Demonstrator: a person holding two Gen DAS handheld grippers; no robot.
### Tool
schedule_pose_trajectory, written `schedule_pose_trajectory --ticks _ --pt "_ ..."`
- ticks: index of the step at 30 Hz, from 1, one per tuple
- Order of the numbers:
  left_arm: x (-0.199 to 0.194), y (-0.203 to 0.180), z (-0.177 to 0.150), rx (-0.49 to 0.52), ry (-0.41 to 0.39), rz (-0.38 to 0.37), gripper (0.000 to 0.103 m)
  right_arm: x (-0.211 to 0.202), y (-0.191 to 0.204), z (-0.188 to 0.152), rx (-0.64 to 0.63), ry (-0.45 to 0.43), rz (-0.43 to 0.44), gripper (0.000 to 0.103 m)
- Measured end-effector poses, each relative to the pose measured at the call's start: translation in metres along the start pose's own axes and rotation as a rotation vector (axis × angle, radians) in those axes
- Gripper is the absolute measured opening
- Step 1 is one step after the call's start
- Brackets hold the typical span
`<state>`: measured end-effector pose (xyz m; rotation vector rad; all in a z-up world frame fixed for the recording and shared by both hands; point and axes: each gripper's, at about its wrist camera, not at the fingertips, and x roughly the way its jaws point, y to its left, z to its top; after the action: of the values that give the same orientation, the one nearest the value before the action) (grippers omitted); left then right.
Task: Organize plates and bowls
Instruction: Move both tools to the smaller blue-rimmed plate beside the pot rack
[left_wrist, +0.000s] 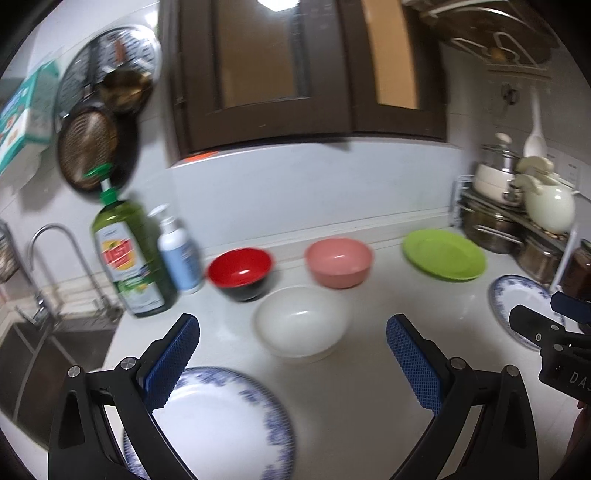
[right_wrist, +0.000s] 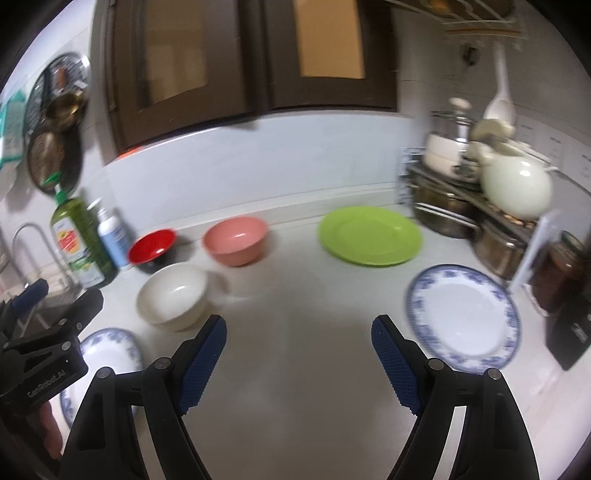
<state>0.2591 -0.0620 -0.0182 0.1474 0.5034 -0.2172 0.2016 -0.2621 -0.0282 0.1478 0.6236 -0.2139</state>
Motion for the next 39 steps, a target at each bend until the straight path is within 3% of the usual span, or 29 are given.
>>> schedule_pose_trajectory --ticks 19,39 --pt "0.03 -0.126 0.047 0.141 -0.041 -0.191 0.103 -0.012 -0.121 0.014 0.187 -0.07 -0.235 0.082" --pt "0.114 -0.245 0.043 0.269 0.086 -0.366 0.103 0.043 -0.219 -0.003 0.325 0.038 -0.39 0.081"
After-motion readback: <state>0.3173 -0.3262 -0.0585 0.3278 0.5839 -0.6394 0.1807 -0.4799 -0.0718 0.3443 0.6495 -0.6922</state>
